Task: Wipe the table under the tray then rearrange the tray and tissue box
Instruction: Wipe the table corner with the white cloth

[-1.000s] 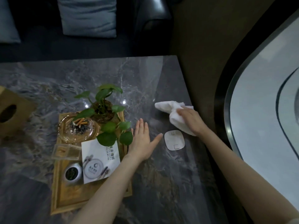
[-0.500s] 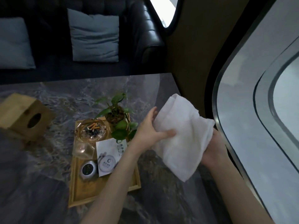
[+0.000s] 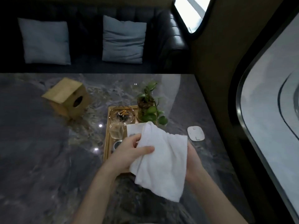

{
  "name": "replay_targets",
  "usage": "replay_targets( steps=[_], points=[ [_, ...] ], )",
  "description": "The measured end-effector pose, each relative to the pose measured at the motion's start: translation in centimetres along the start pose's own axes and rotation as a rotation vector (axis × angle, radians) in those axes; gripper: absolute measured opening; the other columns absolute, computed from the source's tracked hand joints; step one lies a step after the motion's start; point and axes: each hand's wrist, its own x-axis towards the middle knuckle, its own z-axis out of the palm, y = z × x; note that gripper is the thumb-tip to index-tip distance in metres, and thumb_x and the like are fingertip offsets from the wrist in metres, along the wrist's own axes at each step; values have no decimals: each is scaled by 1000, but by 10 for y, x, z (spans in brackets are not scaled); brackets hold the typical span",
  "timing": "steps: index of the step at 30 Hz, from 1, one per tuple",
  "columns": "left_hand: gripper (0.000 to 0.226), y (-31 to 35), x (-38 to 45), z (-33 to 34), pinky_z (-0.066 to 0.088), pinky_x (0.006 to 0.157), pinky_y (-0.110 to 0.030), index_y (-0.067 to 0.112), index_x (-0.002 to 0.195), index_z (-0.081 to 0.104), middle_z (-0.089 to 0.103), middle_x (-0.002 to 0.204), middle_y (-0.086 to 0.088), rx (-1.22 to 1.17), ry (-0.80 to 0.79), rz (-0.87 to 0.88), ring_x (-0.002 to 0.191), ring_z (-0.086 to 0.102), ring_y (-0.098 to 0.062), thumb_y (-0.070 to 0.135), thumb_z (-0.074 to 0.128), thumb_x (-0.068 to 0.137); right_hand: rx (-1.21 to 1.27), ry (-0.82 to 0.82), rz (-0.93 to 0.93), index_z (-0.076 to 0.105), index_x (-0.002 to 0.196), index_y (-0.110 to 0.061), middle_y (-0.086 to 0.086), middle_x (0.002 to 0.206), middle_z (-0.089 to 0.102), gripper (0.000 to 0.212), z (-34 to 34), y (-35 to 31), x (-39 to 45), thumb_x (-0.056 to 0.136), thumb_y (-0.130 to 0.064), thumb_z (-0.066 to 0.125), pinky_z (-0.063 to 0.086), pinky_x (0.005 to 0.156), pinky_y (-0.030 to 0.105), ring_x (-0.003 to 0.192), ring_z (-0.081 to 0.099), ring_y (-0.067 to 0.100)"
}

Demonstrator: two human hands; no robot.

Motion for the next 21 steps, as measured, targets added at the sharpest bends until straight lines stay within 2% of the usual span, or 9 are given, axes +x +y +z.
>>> replay_targets(
  steps=[2, 5, 8, 10, 11, 13, 15, 18, 21],
  points=[
    [27, 2, -14, -10, 54, 68, -23, 27, 100, 65, 73, 95, 8, 58, 92, 61, 86, 68, -9, 23, 71, 74, 23, -48, 93, 58, 122, -10, 18, 117, 64, 53, 12, 17, 10, 91, -48, 41, 50, 84, 46, 98, 63, 36],
    [19, 7, -34, -26, 52, 55, -16, 28, 94, 65, 74, 85, 13, -13, 184, 138, 76, 70, -7, 18, 66, 79, 108, -181, 168, 55, 127, -14, 18, 133, 54, 63, 29, 45, 25, 84, -58, 42, 45, 95, 51, 112, 57, 38],
    [19, 8, -52, -45, 53, 54, -18, 30, 93, 65, 74, 83, 13, -119, 281, 167, 75, 70, -9, 23, 68, 76, 152, -309, 233, 49, 132, -13, 20, 138, 49, 81, 41, 73, 37, 79, -73, 36, 32, 107, 55, 124, 47, 41],
    [32, 6, -61, -62, 54, 55, -22, 27, 94, 67, 75, 85, 7, -230, 346, 175, 77, 71, -13, 34, 71, 63, 81, -364, 262, 52, 129, -10, 19, 136, 51, 75, 52, 85, 44, 80, -65, 48, 32, 109, 51, 123, 48, 39],
    [39, 3, -65, -71, 55, 56, -24, 24, 97, 67, 76, 88, 4, -300, 376, 175, 79, 71, -16, 35, 71, 60, 12, -381, 259, 55, 126, -10, 18, 131, 55, 66, 58, 89, 48, 80, -56, 56, 35, 106, 48, 120, 52, 37],
    [35, -3, -70, -93, 59, 60, -29, 19, 99, 66, 76, 90, -1, -437, 446, 166, 81, 71, -19, 30, 68, 66, -104, -436, 233, 58, 121, -12, 15, 119, 64, 49, 69, 93, 57, 78, -33, 67, 45, 95, 46, 112, 58, 34],
    [31, -14, -74, -118, 59, 67, -31, 17, 103, 64, 75, 94, -1, -527, 487, 144, 85, 71, -19, 24, 63, 72, -208, -466, 230, 54, 123, -14, 14, 115, 67, 49, 80, 94, 70, 77, -18, 69, 53, 83, 45, 108, 62, 33],
    [45, -31, -76, -154, 59, 72, -32, 18, 115, 60, 72, 108, -2, -494, 441, 94, 98, 67, -21, 19, 65, 70, -428, -404, 193, 47, 127, -24, 10, 122, 63, 56, 99, 95, 95, 78, -7, 67, 55, 80, 40, 110, 61, 31],
    [60, -46, -70, -190, 57, 68, -31, 24, 118, 57, 72, 107, 4, -363, 458, 1, 96, 68, -18, 21, 75, 61, -695, -394, 49, 49, 120, -40, -5, 116, 67, 53, 117, 102, 118, 82, -4, 60, 56, 74, 27, 103, 65, 15]
  ],
)
